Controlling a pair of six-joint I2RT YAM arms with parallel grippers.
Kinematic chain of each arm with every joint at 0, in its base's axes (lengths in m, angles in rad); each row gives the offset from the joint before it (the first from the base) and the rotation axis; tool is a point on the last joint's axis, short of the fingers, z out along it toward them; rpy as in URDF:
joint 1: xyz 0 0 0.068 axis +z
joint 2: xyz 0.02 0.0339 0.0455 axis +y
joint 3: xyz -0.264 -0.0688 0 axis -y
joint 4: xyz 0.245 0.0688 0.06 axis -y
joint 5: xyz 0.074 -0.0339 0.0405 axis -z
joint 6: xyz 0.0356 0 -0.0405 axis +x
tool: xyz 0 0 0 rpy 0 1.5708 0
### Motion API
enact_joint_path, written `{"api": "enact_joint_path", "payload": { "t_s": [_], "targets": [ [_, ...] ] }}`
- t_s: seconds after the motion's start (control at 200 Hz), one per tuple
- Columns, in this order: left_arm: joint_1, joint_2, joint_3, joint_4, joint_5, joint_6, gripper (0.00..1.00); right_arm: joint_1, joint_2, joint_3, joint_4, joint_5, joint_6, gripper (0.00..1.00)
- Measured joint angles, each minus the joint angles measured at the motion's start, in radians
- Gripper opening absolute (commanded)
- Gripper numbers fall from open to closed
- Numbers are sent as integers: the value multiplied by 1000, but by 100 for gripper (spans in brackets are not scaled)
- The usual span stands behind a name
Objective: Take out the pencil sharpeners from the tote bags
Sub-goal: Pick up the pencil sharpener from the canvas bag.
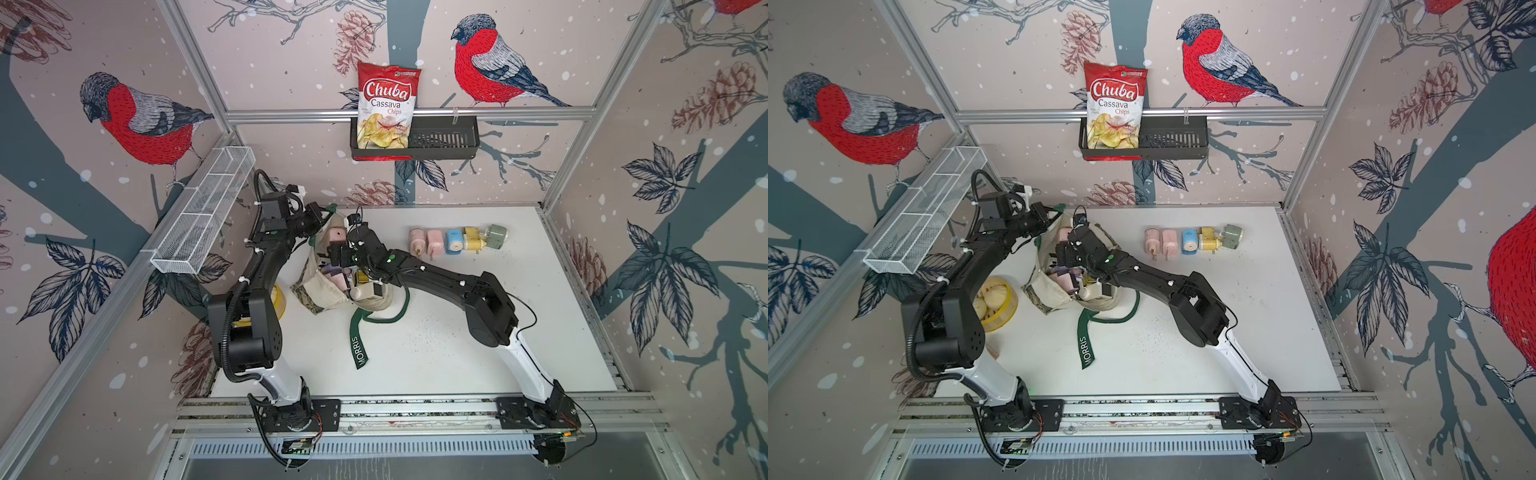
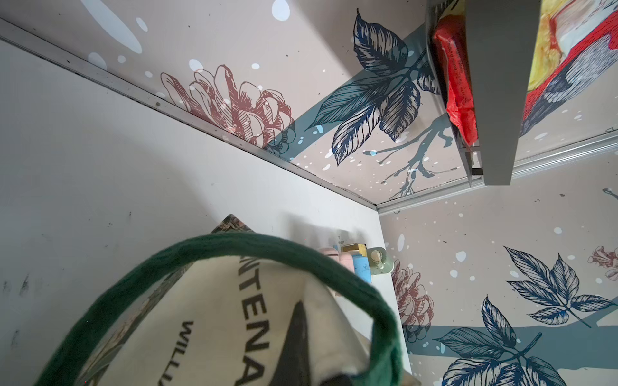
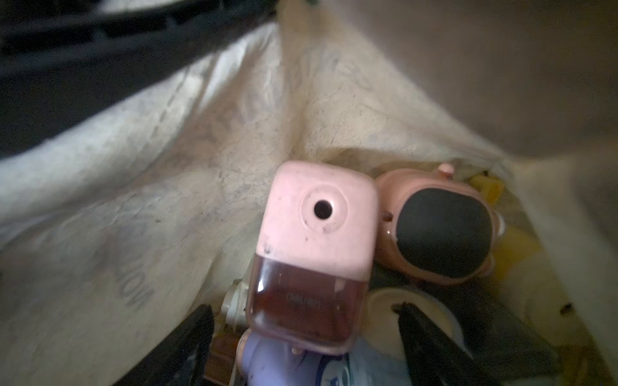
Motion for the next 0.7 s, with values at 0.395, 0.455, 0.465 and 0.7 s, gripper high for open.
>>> {"api": "enact_joint_path", "payload": {
  "t_s": [0.395, 0.455, 0.465, 0.7],
  "targets": [
    [6, -2, -2, 3, -3, -3, 0, -27, 139, 182, 11, -50, 4, 84],
    [6, -3, -2, 3, -5, -6, 0, -26, 149, 197, 8, -62, 4, 84],
    [6, -3, -2, 3, -5, -8, 0, -26, 151, 200, 8, -64, 4, 84],
    [6, -6, -3, 3, -16, -18, 0, -26, 187, 250, 8, -93, -16, 79]
  ]
}}
